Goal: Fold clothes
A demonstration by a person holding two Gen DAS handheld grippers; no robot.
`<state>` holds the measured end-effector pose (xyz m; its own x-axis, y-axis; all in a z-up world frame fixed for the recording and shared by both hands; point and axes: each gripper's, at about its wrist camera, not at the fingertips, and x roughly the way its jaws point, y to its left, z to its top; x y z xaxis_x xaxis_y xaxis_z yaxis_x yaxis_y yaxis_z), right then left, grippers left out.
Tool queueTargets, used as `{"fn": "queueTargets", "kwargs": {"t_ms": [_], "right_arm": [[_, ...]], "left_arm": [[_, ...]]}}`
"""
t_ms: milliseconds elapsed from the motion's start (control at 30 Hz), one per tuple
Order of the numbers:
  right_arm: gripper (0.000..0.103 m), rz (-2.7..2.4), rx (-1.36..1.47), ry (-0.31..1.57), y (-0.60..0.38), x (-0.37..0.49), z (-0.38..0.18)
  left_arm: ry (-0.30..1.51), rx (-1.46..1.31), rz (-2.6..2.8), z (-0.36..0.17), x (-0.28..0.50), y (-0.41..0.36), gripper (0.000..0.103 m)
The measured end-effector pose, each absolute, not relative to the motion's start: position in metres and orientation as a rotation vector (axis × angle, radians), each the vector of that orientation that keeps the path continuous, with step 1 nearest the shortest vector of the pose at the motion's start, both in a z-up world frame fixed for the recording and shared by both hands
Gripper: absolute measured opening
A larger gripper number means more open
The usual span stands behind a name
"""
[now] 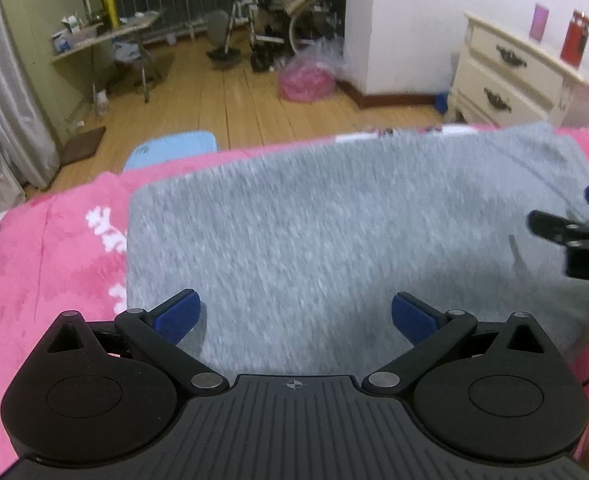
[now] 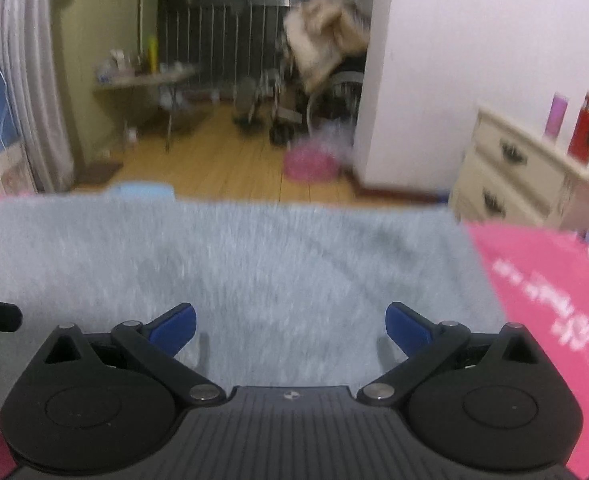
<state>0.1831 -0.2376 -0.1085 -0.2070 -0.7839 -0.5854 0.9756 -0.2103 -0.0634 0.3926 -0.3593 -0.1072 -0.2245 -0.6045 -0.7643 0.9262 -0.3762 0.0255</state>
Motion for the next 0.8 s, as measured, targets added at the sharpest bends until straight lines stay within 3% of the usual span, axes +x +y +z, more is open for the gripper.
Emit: {"fn": "queueTargets", "kwargs": {"t_ms": [100,233,300,367,467,633,800], "right_arm": [[0.1,-1.794,0.506,0.465,-0.234,0.155,-0.099],[0.087,-1.829,0.592,0.423,-0.242,0.103,-0.094],[0.081,-1.774,0.67,0.416,-0.256,0.076,-0.098],[0.071,-1.734,0.729,0.422,-0.272,0.053,-0.103],[0.066,-1.692,0.801,0.429,-0.292,0.031,-0.113],[0.064,-1.647,0.83,0.425,-0.298,0.026,-0.115],[0.064,-1.607,0.905,0.267,-0.282,0.012,-0.106]], "left_arm": [[0.507,0.842,-1.817,-0.106,0.392,-0.363,0.1],[0.458,0.821,-1.834,-0.104,0.391,-0.368,0.096],[0.441,0.821,-1.851,-0.105,0.39,-0.372,0.089],[0.436,0.824,-1.861,-0.109,0.388,-0.376,0.069],[0.432,0.828,-1.863,-0.112,0.388,-0.379,0.058],[0.429,0.832,-1.847,-0.117,0.39,-0.379,0.054],[0.425,0.835,-1.831,-0.121,0.392,-0.379,0.054]]}}
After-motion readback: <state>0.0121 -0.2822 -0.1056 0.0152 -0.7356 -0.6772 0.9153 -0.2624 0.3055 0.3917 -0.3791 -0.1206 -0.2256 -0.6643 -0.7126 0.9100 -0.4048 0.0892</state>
